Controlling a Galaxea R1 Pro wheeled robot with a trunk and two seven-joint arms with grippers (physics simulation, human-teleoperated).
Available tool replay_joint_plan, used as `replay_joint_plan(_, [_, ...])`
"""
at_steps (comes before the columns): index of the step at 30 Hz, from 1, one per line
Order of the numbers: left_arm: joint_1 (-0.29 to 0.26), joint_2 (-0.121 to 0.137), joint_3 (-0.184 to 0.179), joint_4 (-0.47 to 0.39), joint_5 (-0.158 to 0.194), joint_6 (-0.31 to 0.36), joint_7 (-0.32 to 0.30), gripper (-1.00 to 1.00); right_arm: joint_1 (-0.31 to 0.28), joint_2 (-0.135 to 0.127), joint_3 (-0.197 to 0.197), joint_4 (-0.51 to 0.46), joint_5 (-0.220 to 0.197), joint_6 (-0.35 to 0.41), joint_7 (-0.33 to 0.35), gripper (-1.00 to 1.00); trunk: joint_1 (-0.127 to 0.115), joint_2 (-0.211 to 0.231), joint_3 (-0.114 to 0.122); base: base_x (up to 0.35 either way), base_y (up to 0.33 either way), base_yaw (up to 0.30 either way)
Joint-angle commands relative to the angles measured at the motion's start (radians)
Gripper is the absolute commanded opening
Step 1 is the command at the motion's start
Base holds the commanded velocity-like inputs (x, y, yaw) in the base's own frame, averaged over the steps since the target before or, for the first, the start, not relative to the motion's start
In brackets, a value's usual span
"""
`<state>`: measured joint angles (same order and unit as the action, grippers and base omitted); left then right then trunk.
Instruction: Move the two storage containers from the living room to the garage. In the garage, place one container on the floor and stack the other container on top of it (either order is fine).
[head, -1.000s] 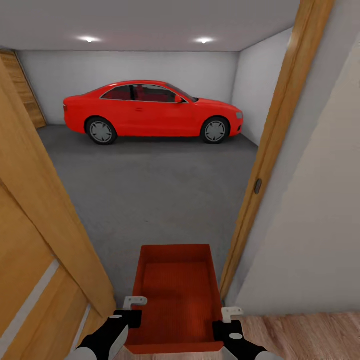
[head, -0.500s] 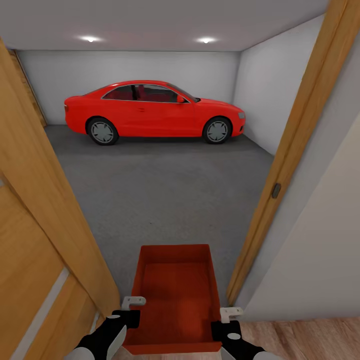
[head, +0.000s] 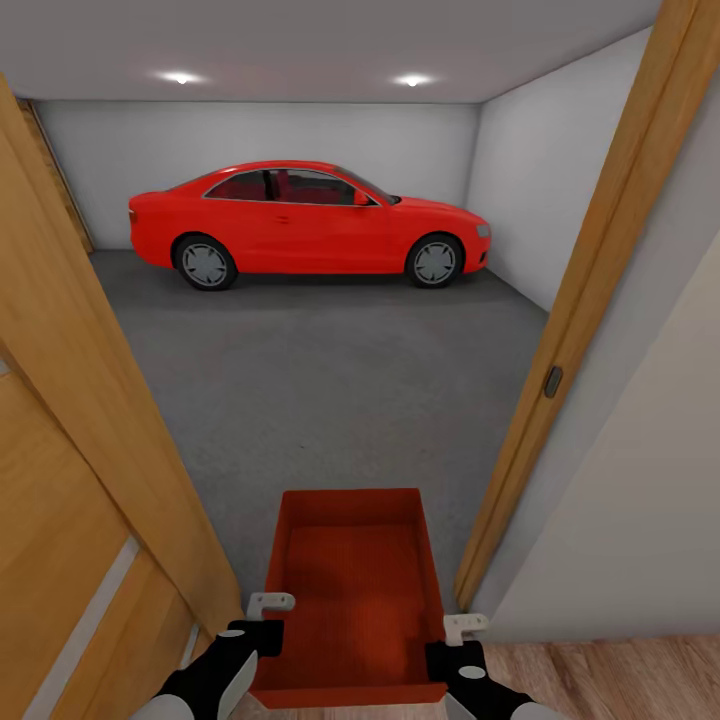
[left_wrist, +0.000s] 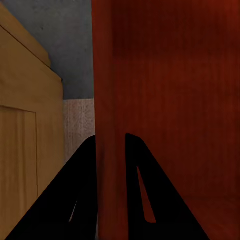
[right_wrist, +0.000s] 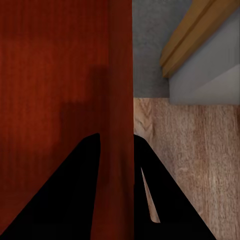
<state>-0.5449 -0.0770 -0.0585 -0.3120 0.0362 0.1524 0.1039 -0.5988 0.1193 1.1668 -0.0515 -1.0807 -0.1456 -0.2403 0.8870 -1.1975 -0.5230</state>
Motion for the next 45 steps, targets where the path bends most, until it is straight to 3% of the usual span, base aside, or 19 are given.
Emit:
replay_joint_plan(1, [0.000,0.021,-0.008,0.002,-0.002,0.007,0.009,-1.00,-0.001,-0.027,0.002,0.002,-0.002,-0.019,-0.014,-1.00,0.000,-0.001,-0.001,0.000,0.000,0.000])
replay_joint_plan(18, [0.000,0.021,-0.008,0.001,-0.001,0.008,0.011,-1.00,-0.001,-0.027,0.002,0.002,-0.002,-0.020,-0.014,-1.00,0.000,-0.001,-0.001,0.005,0.000,0.000])
replay_joint_plan(45, [0.000,0.020,-0.006,0.002,-0.001,0.012,0.011,-1.00,-0.001,-0.027,0.002,0.001,-0.002,-0.019,-0.014,-1.00,0.000,-0.001,-0.001,0.309,0.000,0.000])
